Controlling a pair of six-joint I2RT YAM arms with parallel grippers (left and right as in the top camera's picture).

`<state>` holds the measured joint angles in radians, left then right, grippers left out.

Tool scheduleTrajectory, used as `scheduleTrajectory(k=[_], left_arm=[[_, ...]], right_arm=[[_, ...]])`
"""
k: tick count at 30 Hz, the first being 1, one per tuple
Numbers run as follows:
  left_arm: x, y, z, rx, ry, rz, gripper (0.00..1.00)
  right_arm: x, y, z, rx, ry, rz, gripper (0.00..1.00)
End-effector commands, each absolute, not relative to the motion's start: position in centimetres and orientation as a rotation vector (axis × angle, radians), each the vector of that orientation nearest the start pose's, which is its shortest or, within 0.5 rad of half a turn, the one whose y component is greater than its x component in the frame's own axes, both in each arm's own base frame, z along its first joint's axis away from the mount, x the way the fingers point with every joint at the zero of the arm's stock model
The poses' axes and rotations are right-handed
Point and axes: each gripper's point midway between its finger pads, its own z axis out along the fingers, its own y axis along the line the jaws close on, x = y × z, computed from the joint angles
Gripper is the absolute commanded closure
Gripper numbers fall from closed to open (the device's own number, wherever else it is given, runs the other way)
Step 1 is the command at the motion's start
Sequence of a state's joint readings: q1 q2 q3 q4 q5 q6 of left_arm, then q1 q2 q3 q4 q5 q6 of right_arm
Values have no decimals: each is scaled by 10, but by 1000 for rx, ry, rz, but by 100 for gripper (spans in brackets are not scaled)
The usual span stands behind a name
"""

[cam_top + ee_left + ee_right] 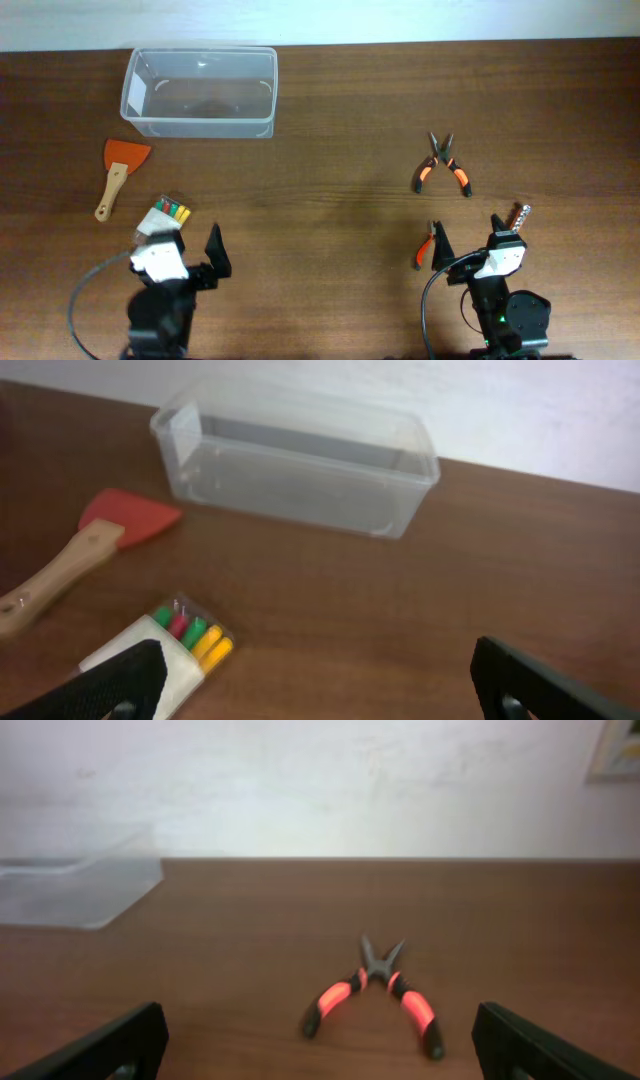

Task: Pack container
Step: 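Reach the left gripper to the left side of the clear container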

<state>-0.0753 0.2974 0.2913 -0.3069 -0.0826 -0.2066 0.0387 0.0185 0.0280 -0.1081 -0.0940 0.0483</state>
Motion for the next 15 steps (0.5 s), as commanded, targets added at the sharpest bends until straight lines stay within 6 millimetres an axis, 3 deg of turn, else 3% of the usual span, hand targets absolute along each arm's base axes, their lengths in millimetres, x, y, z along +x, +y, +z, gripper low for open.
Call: scheduleTrajectory(k=[1, 9, 15], left_arm=[[270, -11, 220, -185, 1942, -156, 1], [352, -35, 250, 4, 2285, -156, 1], [401, -39, 278, 44, 2428, -137, 1]], right_arm=[[238, 36, 168, -71, 1721, 231, 1], [246, 36, 201, -56, 1957, 234, 1], [256, 29, 193, 0, 2335, 198, 2]])
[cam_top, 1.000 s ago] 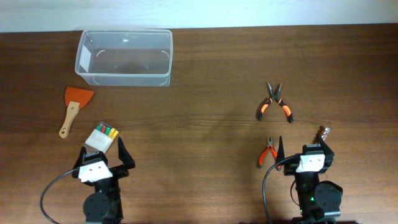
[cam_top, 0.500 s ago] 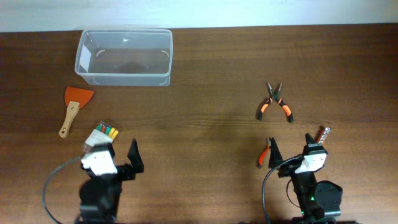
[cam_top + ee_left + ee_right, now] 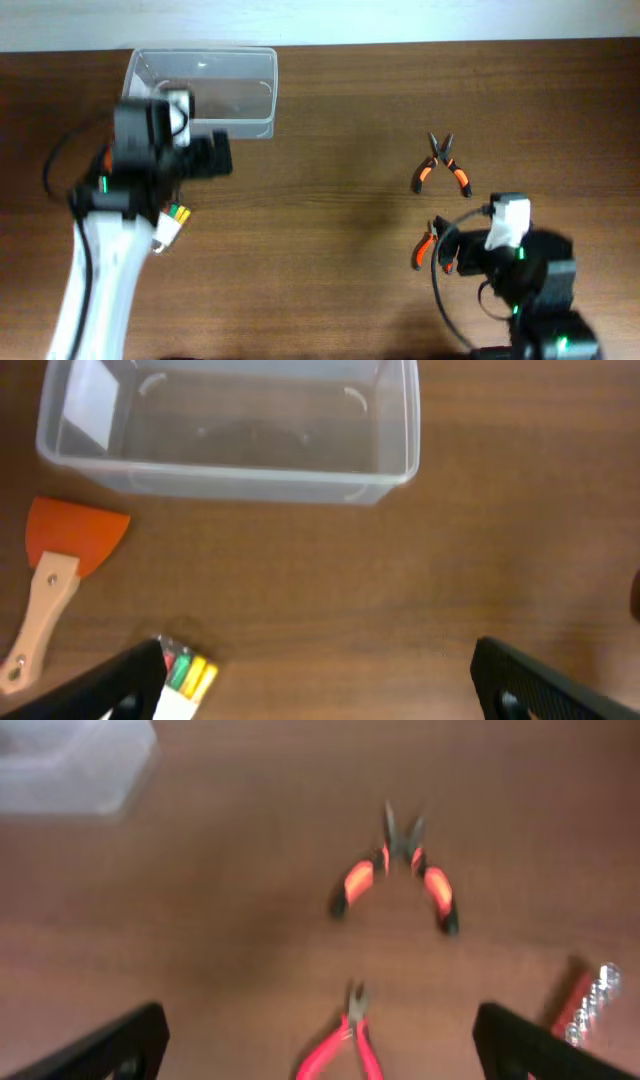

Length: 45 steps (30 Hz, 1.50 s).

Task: Pack container
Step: 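Reach the left gripper to the left side of the clear container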

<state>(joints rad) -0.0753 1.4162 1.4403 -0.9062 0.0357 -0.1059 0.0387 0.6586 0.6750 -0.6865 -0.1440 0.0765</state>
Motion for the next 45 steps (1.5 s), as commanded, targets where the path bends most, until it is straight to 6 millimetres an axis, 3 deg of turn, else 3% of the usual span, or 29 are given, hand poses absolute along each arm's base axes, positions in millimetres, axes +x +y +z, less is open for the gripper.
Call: scheduleTrajectory(k=[1, 5, 8, 9, 11, 16, 20, 25, 32, 40, 45], left_arm=[[409, -41, 286, 47, 2421, -147, 1], [442, -62, 316, 241, 2307, -220, 2], [463, -63, 319, 244, 2266, -210, 19], [478, -61, 307, 232, 2274, -189, 23], [489, -61, 290, 228, 2296, -191, 41], [517, -65, 241, 203, 2365, -210, 67], [531, -66, 201, 178, 2427, -222, 76], [541, -67, 157, 175, 2496, -226, 97], [547, -81, 126, 206, 2533, -234, 98], [544, -119, 96, 296, 2571, -209, 98], [542, -133, 90, 331, 2574, -165, 98]], right_arm=[[257, 28, 189, 9, 2411, 190, 2], [266, 28, 166, 29, 2627, 188, 2], [271, 33, 144, 31, 2742, 227, 2], [273, 36, 131, 33, 2795, 252, 2], [273, 37, 121, 37, 2834, 256, 1], [276, 37, 114, 38, 2850, 255, 1], [276, 37, 115, 38, 2851, 255, 1], [275, 37, 114, 39, 2854, 255, 1], [275, 37, 114, 39, 2854, 255, 2], [275, 37, 114, 39, 2854, 255, 1], [275, 37, 114, 39, 2855, 255, 2]])
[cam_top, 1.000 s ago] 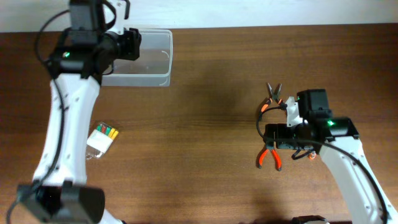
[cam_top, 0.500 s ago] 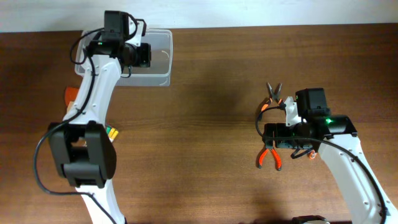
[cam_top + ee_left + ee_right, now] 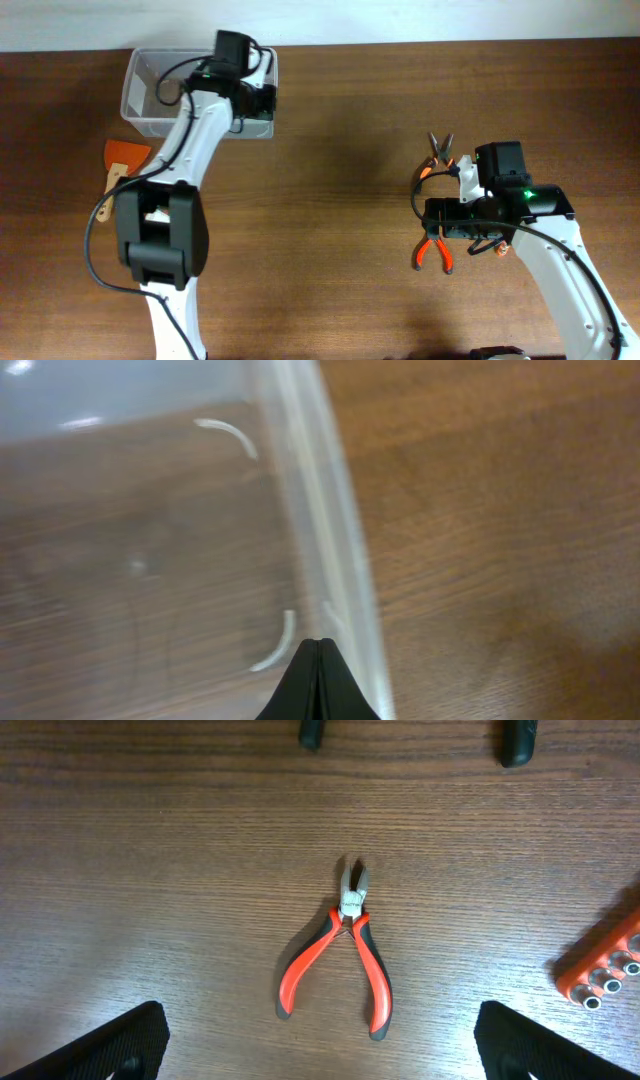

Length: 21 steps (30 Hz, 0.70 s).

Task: Pack container
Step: 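Reach the left gripper to the left side of the clear container, then push the clear container rightward with the left gripper, then withdraw left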

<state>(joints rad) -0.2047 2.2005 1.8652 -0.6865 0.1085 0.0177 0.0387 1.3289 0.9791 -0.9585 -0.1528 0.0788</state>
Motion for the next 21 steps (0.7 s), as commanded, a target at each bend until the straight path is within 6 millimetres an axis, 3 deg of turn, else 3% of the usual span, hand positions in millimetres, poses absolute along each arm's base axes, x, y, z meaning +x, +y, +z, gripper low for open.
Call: scheduleTrajectory(k=[1, 10, 21], left_arm=[[542, -135, 91, 333, 2570, -167, 98], [525, -145, 83, 368, 2630, -177, 98], [477, -200, 71, 541, 2738, -250, 98]], right_arm=[[274, 37, 114, 39, 2857, 255, 2], [274, 37, 114, 39, 2857, 255, 2], [274, 36, 114, 40, 2858, 254, 1]])
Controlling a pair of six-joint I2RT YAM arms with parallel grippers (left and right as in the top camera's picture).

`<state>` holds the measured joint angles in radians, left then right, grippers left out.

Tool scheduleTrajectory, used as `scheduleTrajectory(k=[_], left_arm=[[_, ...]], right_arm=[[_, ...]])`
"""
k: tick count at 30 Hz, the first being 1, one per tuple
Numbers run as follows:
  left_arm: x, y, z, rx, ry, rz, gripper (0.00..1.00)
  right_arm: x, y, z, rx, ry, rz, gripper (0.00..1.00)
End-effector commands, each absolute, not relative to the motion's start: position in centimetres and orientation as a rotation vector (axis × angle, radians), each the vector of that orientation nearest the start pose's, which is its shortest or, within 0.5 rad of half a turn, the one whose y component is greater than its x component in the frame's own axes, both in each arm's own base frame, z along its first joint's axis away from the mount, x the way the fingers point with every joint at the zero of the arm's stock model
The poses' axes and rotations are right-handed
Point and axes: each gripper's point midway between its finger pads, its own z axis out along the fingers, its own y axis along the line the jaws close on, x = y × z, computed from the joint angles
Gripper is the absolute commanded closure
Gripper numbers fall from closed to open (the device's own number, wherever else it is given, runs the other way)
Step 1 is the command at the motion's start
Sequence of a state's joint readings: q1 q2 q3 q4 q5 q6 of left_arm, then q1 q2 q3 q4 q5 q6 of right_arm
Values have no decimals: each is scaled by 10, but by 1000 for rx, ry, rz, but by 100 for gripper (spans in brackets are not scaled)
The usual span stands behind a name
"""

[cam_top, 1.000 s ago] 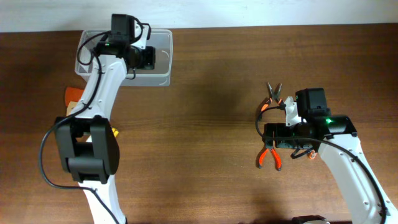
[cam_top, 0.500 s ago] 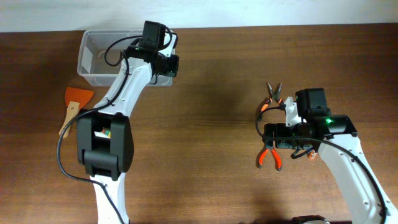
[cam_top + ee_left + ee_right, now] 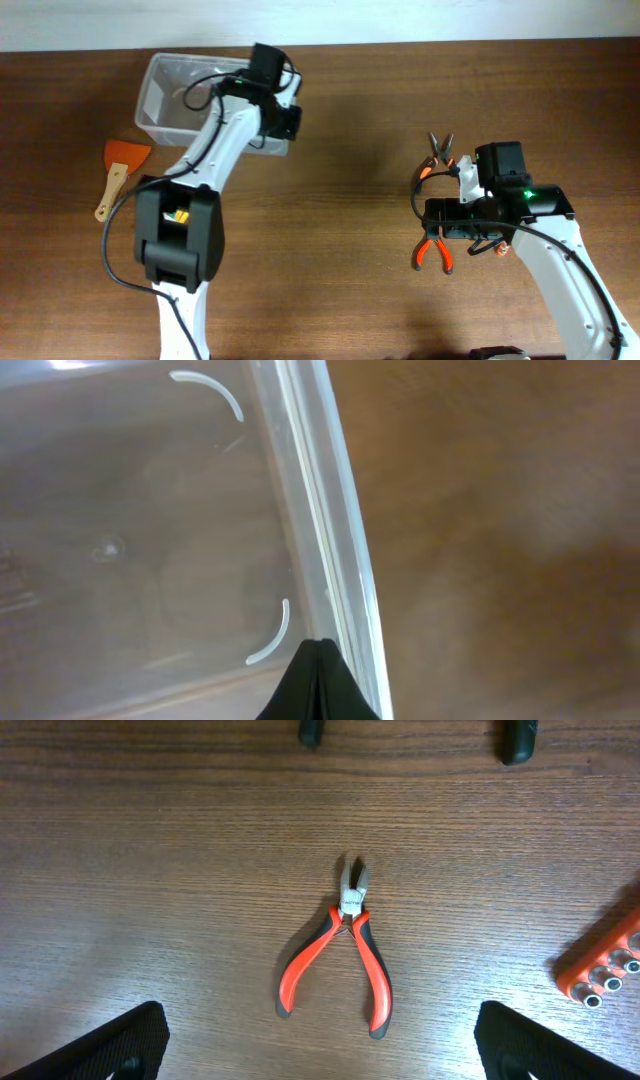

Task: Pack container
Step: 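Push the clear container rightward with the left gripper, then withdraw left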

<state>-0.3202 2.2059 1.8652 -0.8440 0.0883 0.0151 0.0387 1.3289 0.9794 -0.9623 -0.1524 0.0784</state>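
Observation:
The clear plastic container lies at the back left, turned a little askew. My left gripper is shut on the container's right wall; in the left wrist view the closed fingertips pinch the wall just below its rim. My right gripper hangs open above the small red-handled pliers, with its fingers wide apart on either side of them. Orange-handled long-nose pliers lie just beyond.
An orange scraper with a wooden handle lies left of the container. A pack of crayons shows under the left arm. An orange bit holder lies right of the red pliers. The table's back edge runs close behind the container.
The container has shifted to the right and turned slightly, with my left gripper still shut on its right wall. The right gripper and the red pliers have not moved.
Both arms sat open at the front edge, the container square at the back left. Then the left arm was over the crayons and the right over the pliers. Later the left was shut on the container's wall, the right open above the red pliers. Now the container sits further right.

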Motion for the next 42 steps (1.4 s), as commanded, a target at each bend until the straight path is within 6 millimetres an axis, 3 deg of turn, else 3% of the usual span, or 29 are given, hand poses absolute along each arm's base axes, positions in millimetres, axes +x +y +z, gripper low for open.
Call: scheduleTrajectory(k=[1, 7, 12, 31, 34, 37, 42], left_arm=[[472, -204, 70, 552, 2747, -251, 98], [438, -237, 66, 603, 2822, -326, 98], [426, -253, 65, 660, 2828, -344, 98], [453, -263, 89, 640, 2708, -366, 98], [462, -252, 91, 611, 2698, -286, 98], [479, -226, 102, 545, 2678, -141, 98], [509, -183, 158, 415, 2589, -17, 98]], right_arm=[[274, 36, 114, 40, 2858, 254, 2], [274, 36, 114, 40, 2858, 254, 2], [274, 36, 114, 40, 2858, 254, 1], [274, 36, 114, 40, 2859, 254, 2], [273, 36, 114, 40, 2861, 254, 2], [273, 37, 114, 40, 2861, 256, 2], [274, 39, 114, 38, 2857, 272, 1]])
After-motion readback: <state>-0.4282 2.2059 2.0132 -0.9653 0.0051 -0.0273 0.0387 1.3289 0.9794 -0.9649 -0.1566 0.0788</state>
